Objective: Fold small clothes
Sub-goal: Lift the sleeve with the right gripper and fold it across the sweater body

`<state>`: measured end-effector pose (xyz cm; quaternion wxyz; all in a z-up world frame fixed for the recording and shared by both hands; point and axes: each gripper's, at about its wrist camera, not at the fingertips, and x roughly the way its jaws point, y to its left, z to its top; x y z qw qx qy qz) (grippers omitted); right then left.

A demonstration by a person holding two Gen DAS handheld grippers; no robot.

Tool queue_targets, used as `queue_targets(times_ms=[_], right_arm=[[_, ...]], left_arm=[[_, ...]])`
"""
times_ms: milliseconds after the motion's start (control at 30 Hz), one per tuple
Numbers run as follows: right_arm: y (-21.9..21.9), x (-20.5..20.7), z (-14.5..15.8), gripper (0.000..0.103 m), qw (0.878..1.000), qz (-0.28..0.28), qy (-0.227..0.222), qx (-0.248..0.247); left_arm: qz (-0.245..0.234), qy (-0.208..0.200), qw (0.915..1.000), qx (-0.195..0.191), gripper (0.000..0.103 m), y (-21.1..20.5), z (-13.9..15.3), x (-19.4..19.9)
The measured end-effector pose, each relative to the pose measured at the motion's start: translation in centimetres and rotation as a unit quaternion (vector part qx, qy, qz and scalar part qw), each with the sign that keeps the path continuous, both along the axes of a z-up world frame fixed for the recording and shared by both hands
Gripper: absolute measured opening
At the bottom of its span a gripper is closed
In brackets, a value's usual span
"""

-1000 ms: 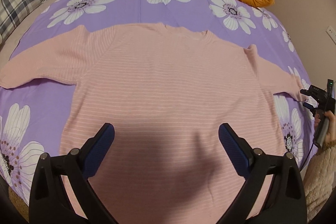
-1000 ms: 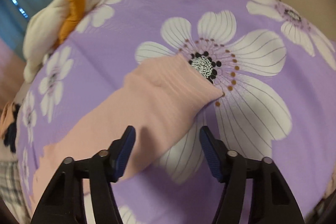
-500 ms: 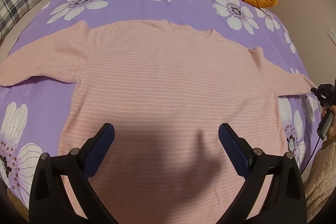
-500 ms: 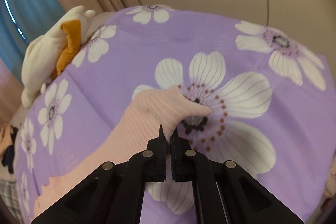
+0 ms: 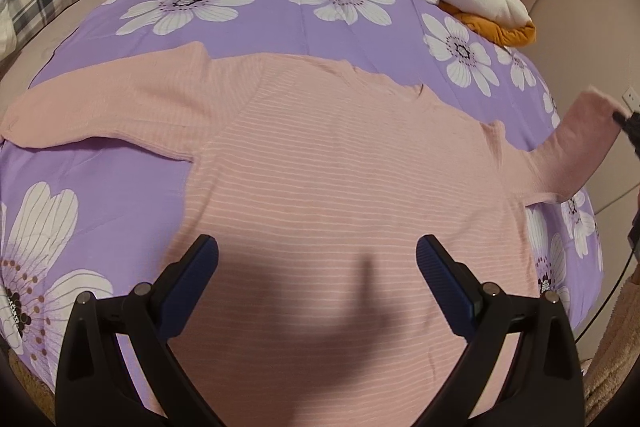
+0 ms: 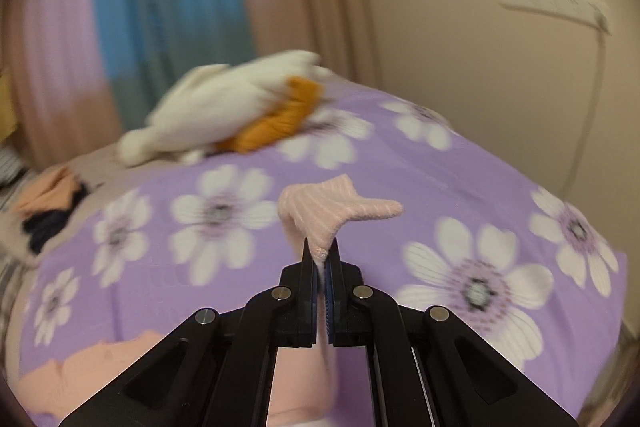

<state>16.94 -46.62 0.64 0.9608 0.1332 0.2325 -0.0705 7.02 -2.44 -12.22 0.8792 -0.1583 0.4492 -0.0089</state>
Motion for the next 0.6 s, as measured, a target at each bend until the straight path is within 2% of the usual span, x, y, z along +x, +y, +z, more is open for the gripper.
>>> queue_targets(times_ms=[200, 367, 600], right_arm=[[7.4, 0.1, 0.6, 0.004, 0.994, 0.11, 0.008, -0.007], [13.9, -0.3, -1.4, 0.004, 0.983, 0.179, 0.029, -0.03], [21.6, -0.8, -5.8, 0.004, 0.963, 0.253, 0.081, -0.043]], left_arm=[[0.009, -0.005, 0.9999, -0.011, 0.099, 1.4, 0.2, -0.6], [0.019, -0.006, 0.9996, -0.018, 0.099, 2.5, 0.0, -1.0], [0.03, -0.002, 0.9992, -0.024, 0.099, 3.8, -0.4, -1.3]])
